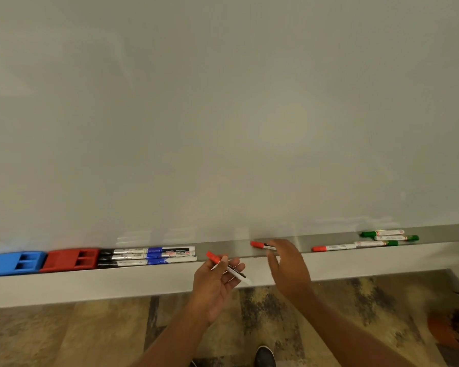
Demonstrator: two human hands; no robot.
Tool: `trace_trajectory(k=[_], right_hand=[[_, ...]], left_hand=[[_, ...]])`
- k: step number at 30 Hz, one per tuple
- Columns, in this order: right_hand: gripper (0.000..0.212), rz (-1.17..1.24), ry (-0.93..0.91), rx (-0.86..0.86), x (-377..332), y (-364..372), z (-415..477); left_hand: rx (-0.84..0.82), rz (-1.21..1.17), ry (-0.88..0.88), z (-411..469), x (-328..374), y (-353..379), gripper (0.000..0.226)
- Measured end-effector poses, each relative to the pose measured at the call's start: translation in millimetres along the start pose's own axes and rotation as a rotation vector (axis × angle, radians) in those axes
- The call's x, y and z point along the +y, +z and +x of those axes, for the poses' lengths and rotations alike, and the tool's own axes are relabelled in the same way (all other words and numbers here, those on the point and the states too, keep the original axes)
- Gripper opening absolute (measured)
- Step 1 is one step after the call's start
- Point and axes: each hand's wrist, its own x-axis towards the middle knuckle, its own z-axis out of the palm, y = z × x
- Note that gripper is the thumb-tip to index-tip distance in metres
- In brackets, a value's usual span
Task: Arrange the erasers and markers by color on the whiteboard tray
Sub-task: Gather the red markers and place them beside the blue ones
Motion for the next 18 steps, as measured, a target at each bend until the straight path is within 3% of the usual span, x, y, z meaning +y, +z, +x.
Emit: trace_trajectory(k=[3,7,18], right_hand=[[0.027,-0.142,0.056,-0.077,16.3,-3.1,20.3],[0.026,-0.368,-0.023,-0.237,28.1,-4.6,35.0],[0.027,-0.563,-0.085,-0.358,39.1,4.0,41.1]], left_hand=[[0.025,0.000,-0.003,-2.0,-3.6,-3.5,0.027],[0.045,-0.008,0.002,-4.3,-7.3,-6.7,0.027],[0.066,0.017,-0.005,-9.0,-13.5,-8.8,0.027]])
